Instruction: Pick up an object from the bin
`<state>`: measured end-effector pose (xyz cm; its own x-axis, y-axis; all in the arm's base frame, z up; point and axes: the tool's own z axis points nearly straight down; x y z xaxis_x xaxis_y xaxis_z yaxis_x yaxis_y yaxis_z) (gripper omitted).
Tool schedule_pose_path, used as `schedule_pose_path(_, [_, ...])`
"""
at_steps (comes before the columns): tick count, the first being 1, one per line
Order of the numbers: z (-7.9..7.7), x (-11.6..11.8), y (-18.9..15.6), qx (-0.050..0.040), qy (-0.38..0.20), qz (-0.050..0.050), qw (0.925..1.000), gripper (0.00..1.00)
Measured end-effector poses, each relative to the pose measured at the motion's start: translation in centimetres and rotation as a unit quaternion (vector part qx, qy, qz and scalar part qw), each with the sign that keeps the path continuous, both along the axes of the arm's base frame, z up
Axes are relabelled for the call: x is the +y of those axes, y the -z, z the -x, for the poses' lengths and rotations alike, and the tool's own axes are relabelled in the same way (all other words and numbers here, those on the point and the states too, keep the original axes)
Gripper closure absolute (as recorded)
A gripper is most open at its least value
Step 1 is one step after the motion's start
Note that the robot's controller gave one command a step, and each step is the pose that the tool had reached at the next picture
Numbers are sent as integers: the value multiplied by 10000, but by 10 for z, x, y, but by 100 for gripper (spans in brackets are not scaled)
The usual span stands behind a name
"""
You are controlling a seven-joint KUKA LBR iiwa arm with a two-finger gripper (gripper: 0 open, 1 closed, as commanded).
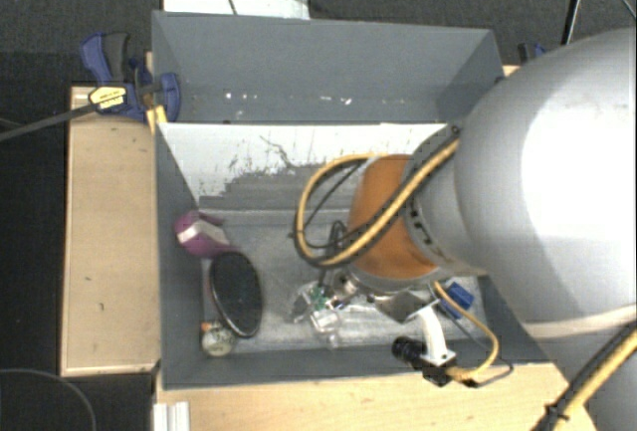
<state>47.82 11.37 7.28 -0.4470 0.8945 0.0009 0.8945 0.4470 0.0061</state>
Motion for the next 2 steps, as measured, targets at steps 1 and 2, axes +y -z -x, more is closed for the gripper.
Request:
schedule_pose_path(1, [-2,-2,-2,-30,29,13,10000,100])
schedule_pose_path(2, [-4,-2,-80,-10,12,10,10000,100])
